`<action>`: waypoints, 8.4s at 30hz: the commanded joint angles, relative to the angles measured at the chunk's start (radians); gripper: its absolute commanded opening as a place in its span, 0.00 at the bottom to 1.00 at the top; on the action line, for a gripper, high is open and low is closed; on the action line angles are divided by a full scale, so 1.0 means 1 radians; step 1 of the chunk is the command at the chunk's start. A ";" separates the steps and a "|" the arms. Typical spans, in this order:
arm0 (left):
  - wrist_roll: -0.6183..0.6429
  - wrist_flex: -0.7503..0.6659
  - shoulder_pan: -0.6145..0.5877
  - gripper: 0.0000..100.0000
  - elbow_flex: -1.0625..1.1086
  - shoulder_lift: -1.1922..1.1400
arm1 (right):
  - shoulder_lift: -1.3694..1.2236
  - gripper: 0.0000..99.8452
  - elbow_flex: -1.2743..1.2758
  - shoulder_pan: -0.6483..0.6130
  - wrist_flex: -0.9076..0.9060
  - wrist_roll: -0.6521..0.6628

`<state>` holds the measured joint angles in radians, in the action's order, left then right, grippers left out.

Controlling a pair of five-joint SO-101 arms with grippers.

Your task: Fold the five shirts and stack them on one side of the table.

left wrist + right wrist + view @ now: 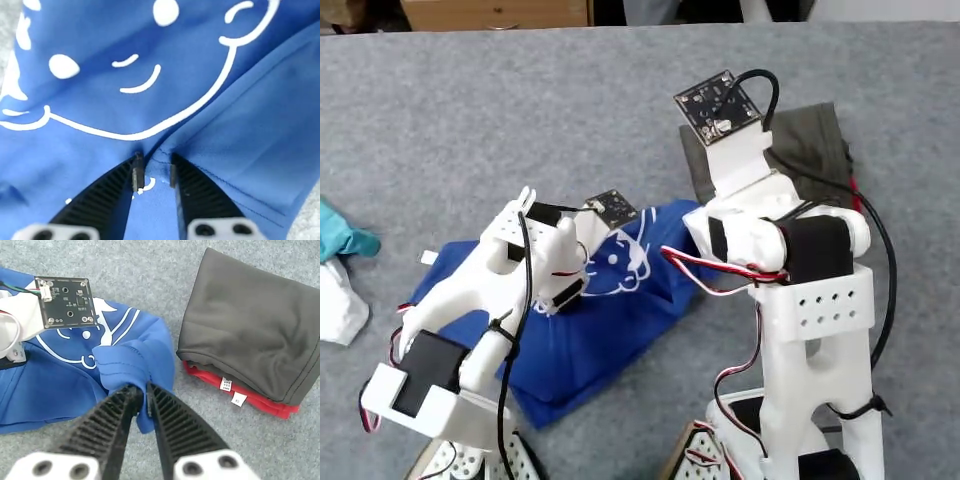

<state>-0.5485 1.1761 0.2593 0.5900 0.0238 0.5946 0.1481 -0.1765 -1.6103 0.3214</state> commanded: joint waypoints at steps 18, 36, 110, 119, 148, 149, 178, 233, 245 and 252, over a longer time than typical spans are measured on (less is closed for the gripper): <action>0.094 0.186 0.008 0.03 -0.163 0.055 | 0.002 0.01 -0.007 0.015 0.015 0.002; 0.284 0.267 -0.478 0.03 -0.200 0.749 | 0.001 0.01 -0.107 0.014 -0.011 0.000; 0.491 -1.037 -0.596 0.03 0.288 0.911 | -0.414 0.01 -0.039 0.023 1.283 -0.127; 0.443 -0.937 -0.618 0.03 -0.047 0.437 | -0.654 0.01 -0.460 0.021 0.970 -0.127; 0.442 -0.753 -0.647 0.03 0.475 0.879 | -0.354 0.01 -0.518 0.060 -0.015 0.121; 0.442 -0.735 -0.661 0.03 0.452 0.942 | -0.318 0.01 -0.529 0.061 0.003 0.120; 0.315 0.377 -1.113 0.03 -0.989 1.286 | -0.062 0.01 -1.259 0.034 0.112 -0.075; 0.232 -0.755 -0.797 0.03 0.262 0.979 | -0.545 0.01 -0.466 0.012 0.552 -0.123; 0.232 -0.864 -0.842 0.03 0.739 1.086 | -0.700 0.21 -0.157 -0.276 0.321 -0.084; 0.250 -1.042 -0.897 0.03 0.917 1.086 | -0.978 0.25 -0.156 -0.331 0.491 -0.084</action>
<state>-0.3046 0.1880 -0.6214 1.4906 1.0902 -0.3061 -0.0023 -0.5017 -1.2052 0.2340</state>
